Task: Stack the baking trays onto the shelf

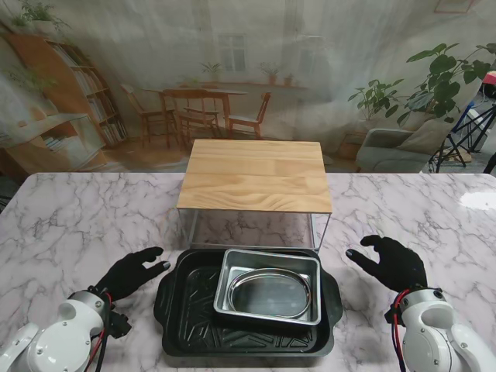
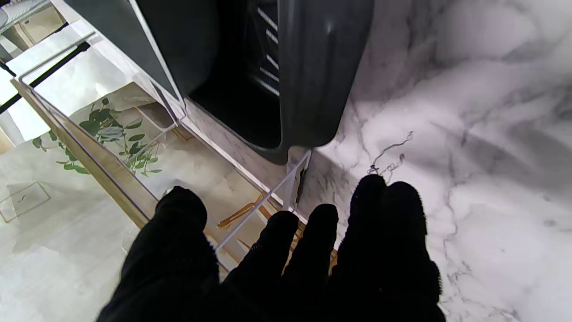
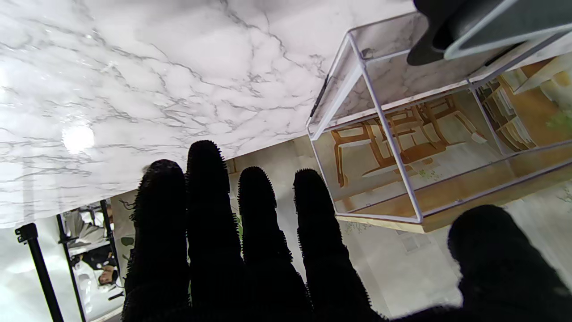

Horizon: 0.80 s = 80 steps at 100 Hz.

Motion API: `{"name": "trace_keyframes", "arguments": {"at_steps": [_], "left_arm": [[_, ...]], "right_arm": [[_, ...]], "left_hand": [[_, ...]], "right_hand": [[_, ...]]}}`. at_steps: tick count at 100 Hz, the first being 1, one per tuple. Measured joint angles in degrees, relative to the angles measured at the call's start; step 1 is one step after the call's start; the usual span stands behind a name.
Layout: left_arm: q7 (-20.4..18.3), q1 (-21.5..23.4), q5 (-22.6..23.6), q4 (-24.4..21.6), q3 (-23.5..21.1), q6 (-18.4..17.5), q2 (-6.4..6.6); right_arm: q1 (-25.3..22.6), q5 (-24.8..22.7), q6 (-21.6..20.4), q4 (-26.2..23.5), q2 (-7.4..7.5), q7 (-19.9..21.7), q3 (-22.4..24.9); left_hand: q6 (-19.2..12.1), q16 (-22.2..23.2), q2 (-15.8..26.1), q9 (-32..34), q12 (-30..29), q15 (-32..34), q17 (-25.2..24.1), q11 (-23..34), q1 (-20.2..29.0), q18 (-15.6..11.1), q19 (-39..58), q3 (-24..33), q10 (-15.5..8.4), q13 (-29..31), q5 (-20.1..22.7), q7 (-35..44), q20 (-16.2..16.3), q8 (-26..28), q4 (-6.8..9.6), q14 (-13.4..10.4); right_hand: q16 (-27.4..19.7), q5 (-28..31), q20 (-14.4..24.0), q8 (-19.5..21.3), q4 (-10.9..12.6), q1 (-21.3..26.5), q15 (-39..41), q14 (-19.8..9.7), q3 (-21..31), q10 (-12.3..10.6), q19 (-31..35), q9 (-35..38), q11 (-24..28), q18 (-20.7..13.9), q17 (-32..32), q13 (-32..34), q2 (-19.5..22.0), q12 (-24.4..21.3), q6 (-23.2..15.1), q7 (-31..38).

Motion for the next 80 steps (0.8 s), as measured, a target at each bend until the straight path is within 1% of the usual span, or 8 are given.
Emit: {"name": "trace_keyframes", "arguments": {"at_steps": [8, 17, 30, 43, 54, 64, 73, 80], "left_arm": [[-0.6, 0.4, 0.9, -0.3, 0.4, 0.3, 0.05], [-2.1, 0.8, 2.1, -0.9, 0.4, 0.8, 0.17], [-2.9, 1.7, 2.9, -1.6, 0.1, 1.4, 0.39], [-3.4, 2.2, 1.3, -1.8, 0.0, 2.5, 0.51], [-3.6, 2.6, 0.4, -1.8, -0.1, 2.7, 0.51], [-4.0, 3.0, 0.1, -1.8, -0.3, 2.6, 0.51], [-5.0, 3.2, -0.3, -1.9, -0.6, 2.6, 0.58], [-5.9, 3.2, -0.8, -1.9, -0.6, 2.6, 0.72]], "right_arm": [[-0.5, -1.2, 1.2, -0.2, 0.06, 0.4, -0.2], [-1.0, -2.0, 2.8, -0.7, 0.15, 1.2, -0.3], [-1.3, -1.9, 4.2, -1.3, 0.28, 2.4, -0.6], [-1.1, -1.9, 5.0, -1.4, 0.55, 3.8, -1.4], [-0.6, -2.0, 5.6, -1.3, 0.72, 4.9, -2.1], [-0.1, -1.8, 6.2, -1.3, 0.84, 6.3, -2.5], [0.1, -1.6, 6.8, -1.3, 0.94, 7.2, -2.8], [0.2, -1.2, 7.3, -1.3, 1.01, 7.8, -2.9]], "left_hand": [[-0.3, 4.0, 0.0, 0.8, 3.0, 4.0, 1.6, 2.7, 0.1, 0.9, 4.8, 0.0, -0.1, 1.3, 0.0, 0.3, 2.8, 0.9, 0.0, 0.7], [-1.8, 8.1, 0.0, 1.6, 6.7, 7.5, 4.1, 5.9, 0.1, 1.5, 9.4, 0.0, -1.0, 3.5, 0.0, 0.3, 5.3, 1.0, 0.0, 1.1], [-4.1, 10.8, 0.0, 5.4, 10.0, 10.4, 7.5, 9.5, 0.1, 2.8, 13.5, 0.0, -1.0, 7.0, 0.0, 0.3, 7.4, 1.0, 0.0, 1.7], [-6.5, 10.9, 0.0, 7.5, 10.6, 10.5, 8.8, 9.5, 0.1, 4.2, 13.7, 0.0, 0.2, 8.3, 0.0, 0.1, 7.4, -0.1, 0.0, 2.6], [-9.3, 10.3, 0.0, 8.6, 9.3, 10.4, 8.8, 8.7, 0.1, 4.8, 13.7, 0.0, 0.3, 8.4, 0.0, -0.1, 7.4, -1.4, 0.0, 3.1], [-12.5, 8.8, 0.0, 8.6, 7.7, 9.1, 8.8, 7.2, 0.2, 5.1, 12.8, 0.0, 0.8, 8.4, 0.0, -0.2, 7.4, -2.8, 0.0, 3.5], [-14.6, 7.7, 0.0, 8.6, 6.9, 7.7, 8.8, 5.8, 0.2, 5.6, 11.6, 0.0, 0.9, 8.4, 0.0, -0.3, 7.4, -3.7, 0.0, 3.8], [-15.4, 7.0, 0.0, 8.6, 6.3, 7.0, 8.8, 5.7, 0.2, 5.8, 11.1, 0.0, 0.9, 8.4, 0.0, -0.4, 6.9, -4.3, 0.0, 4.1]], "right_hand": [[1.6, 1.0, 1.3, 2.3, 0.0, 0.0, 4.4, 0.0, -1.9, 0.0, 1.7, 0.0, 1.0, 0.0, 0.0, 0.0, 1.0, 1.8, 0.0, 0.9], [5.0, 2.3, 3.2, 5.8, 0.0, 0.0, 10.5, 0.5, -4.1, 0.0, 4.8, 2.3, 5.3, 1.2, 1.7, 2.7, 1.8, 5.8, -0.1, 2.7], [8.4, 2.3, 6.5, 6.0, 0.0, 0.0, 18.5, 0.8, -5.5, 0.0, 10.6, 9.7, 10.0, 2.9, 7.3, 9.4, 1.9, 10.3, -1.7, 2.8], [9.1, 2.0, 7.9, 6.0, 0.0, 0.0, 19.9, 0.8, -6.3, -0.1, 13.0, 11.3, 10.5, 3.5, 8.8, 10.8, 2.4, 11.4, -4.7, 1.8], [9.1, -2.3, 8.4, 4.8, 0.0, 0.0, 19.9, 0.8, -7.3, -0.1, 13.1, 11.3, 10.5, 3.5, 8.8, 10.8, 2.4, 11.4, -8.9, -0.3], [9.1, -7.0, 8.5, 2.1, 0.0, 0.1, 19.7, 1.0, -10.9, -0.1, 13.1, 10.0, 9.6, 3.5, 8.8, 10.8, 3.1, 10.5, -13.7, -0.2], [8.4, -9.3, 8.5, 0.7, 0.0, 0.1, 19.5, 1.1, -12.0, -0.6, 13.1, 9.2, 8.2, 3.6, 8.8, 10.8, 4.4, 9.5, -16.7, -0.9], [7.8, -11.2, 8.5, -0.1, 0.0, 0.1, 19.5, 1.2, -12.7, -0.7, 13.1, 8.1, 7.1, 3.6, 8.8, 10.8, 5.0, 8.7, -17.6, -1.5]]}}
